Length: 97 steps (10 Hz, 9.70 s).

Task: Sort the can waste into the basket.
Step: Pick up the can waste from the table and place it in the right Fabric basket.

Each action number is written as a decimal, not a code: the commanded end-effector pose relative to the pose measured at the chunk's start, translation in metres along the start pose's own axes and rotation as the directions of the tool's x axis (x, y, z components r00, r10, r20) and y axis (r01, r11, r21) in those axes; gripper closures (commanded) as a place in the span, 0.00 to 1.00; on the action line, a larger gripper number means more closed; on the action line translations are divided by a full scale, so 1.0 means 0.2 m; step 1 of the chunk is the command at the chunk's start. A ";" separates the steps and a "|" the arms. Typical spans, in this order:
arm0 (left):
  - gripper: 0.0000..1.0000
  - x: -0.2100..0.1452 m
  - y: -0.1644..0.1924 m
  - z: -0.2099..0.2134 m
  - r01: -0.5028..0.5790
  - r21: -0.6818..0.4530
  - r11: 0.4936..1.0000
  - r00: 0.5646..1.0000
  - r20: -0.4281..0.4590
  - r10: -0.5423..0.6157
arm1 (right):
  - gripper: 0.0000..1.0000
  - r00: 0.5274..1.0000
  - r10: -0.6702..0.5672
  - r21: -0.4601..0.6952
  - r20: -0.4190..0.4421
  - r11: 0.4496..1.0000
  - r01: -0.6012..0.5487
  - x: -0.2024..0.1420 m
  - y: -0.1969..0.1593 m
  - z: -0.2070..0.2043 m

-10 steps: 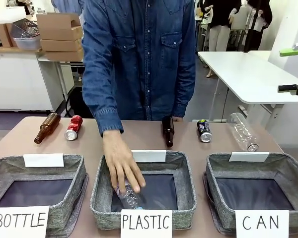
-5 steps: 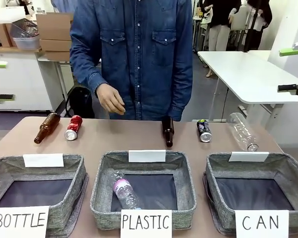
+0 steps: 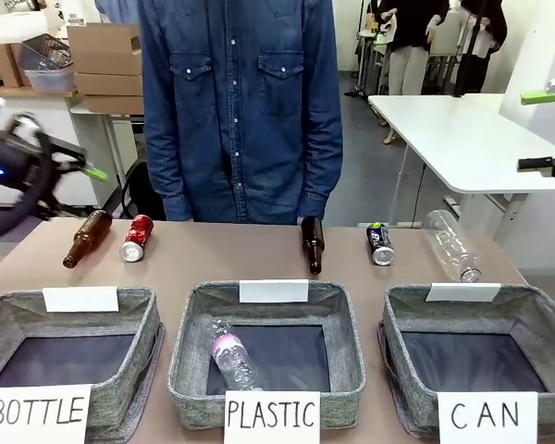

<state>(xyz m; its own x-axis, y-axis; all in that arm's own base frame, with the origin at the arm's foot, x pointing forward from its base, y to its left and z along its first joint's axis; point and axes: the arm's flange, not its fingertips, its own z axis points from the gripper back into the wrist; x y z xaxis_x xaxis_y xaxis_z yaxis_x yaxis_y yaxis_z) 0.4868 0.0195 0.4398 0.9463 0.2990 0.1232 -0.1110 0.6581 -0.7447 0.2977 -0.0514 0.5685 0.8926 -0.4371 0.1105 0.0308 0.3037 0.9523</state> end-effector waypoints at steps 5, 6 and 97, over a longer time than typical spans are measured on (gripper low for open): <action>0.00 0.37 -0.01 -0.52 0.031 0.342 0.939 0.999 -0.049 -0.015 | 0.00 1.000 0.018 0.023 0.004 1.000 -0.018 0.01 0.01 -0.02; 0.00 0.40 -0.01 -0.55 0.051 0.384 0.922 0.998 -0.041 -0.038 | 0.00 1.000 0.018 0.023 0.004 1.000 -0.018 0.01 0.01 -0.02; 0.00 -1.80 -1.89 -1.69 0.747 -0.488 -0.451 -0.433 0.157 -0.888 | 0.00 1.000 0.008 0.018 0.012 1.000 -0.009 -0.41 -0.05 0.87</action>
<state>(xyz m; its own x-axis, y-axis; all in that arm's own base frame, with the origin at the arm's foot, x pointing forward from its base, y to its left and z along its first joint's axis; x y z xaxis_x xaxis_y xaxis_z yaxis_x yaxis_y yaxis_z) 0.2903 -0.5719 0.4516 -0.3452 -0.6164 0.7077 0.9143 -0.3911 0.1053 0.1475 -0.1653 0.5987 0.8881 -0.4480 0.1024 0.0374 0.2925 0.9555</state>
